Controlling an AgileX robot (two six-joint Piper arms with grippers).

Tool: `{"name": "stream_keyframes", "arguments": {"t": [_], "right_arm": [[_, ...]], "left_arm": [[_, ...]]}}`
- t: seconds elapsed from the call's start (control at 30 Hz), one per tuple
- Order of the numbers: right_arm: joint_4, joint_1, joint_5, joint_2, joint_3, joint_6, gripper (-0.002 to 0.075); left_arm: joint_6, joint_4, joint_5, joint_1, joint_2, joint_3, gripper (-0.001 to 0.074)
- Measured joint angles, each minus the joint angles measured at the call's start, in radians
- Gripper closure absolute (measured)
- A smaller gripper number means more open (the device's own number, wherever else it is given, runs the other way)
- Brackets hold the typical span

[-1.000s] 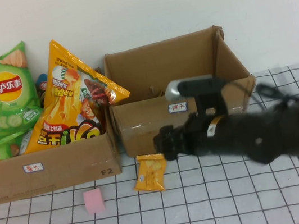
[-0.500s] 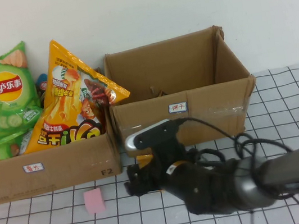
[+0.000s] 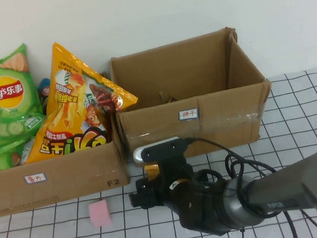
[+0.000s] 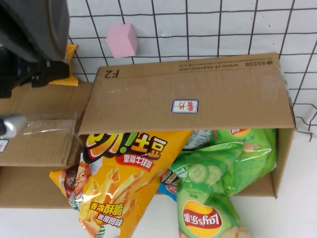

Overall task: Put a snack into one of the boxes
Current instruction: Pick up the biscuit

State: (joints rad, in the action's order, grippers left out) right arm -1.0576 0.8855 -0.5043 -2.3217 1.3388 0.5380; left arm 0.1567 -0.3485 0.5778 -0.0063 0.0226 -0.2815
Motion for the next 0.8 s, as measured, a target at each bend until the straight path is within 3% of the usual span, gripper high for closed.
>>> {"name": "stream_keyframes", "arguments": {"t": [0.47, 0.6, 0.8], "right_arm": [[-0.006, -0.004, 0.053, -0.039, 0.030, 0.003, 0.0190], [-0.006, -0.014, 0.156, -0.045, 0.051, 0.003, 0.0288], [-0.004, -0.020, 0.230, -0.045, 0.061, 0.005, 0.0561]], "left_arm": [[0.004, 0.006, 0.000, 0.000, 0.000, 0.000, 0.0736], [0.006, 0.006, 0.000, 0.000, 0.000, 0.000, 0.0736], [0.008, 0.006, 0.000, 0.000, 0.000, 0.000, 0.0736]]}}
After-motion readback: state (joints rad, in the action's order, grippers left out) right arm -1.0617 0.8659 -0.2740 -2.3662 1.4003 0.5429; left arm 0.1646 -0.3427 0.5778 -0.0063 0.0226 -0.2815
